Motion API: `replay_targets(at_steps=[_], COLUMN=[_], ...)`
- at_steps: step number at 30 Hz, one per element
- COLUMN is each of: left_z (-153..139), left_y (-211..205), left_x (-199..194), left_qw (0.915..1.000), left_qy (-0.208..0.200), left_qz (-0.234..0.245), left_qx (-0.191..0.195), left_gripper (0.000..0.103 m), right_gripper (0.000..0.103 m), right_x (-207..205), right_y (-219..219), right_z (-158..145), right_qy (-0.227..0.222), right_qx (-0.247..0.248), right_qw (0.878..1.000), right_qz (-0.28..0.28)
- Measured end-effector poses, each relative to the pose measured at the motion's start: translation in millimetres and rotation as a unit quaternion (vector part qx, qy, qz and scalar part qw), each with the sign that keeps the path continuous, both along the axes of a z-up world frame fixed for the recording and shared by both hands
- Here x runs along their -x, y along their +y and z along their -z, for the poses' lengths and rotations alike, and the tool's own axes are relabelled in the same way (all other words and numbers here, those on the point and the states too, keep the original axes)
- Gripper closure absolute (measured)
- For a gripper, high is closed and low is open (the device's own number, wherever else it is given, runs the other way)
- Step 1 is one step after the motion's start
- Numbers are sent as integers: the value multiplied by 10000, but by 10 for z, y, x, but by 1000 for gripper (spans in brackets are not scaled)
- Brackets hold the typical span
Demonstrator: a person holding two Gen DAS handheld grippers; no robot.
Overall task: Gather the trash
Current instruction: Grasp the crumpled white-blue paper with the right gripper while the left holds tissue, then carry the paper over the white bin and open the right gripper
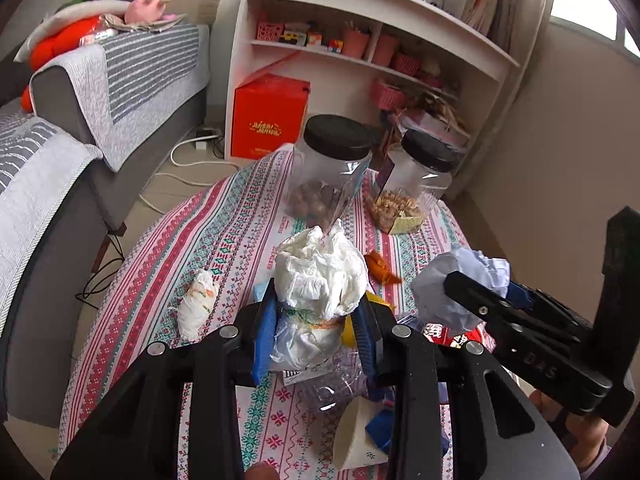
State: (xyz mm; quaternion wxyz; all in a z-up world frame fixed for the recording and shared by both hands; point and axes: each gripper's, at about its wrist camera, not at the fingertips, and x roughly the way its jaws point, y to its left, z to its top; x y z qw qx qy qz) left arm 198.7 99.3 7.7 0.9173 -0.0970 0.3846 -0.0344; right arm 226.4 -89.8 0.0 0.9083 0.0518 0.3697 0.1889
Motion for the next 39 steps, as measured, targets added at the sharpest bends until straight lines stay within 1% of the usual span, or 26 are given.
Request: replay_targets(at_steps=[7, 13, 23, 29, 33, 39], left_z=[-52, -82, -76, -56, -80, -53], left_y=[-161, -328, -666, -842, -984, -1211], left_x=[33, 68, 125, 137, 171, 230], left_qw=[9999, 9995, 9986, 9983, 9976, 9963], left_qy=[-130, -253, -375, -380, -445, -462], left_qz=[63, 157, 342, 439, 529, 720], left_qx=[-85, -84, -150, -83, -82, -95], left_gripper=[68, 68, 68, 68, 68, 68], right_gripper=[49, 49, 49, 49, 49, 49], right_x=[193, 294, 468, 616, 723, 885], right_y=[-87, -234, -666, -967, -1195, -1633], right_z=[-159, -245, -403, -529, -566, -550], right_qy=[-507, -757, -1083, -1308, -1330, -1187], right_qx=[217, 325, 476, 498, 478, 433], right_qw=[9984, 9963, 9905, 9847, 9810, 9745], right_qz=[106, 247, 703, 1041, 1328, 1855])
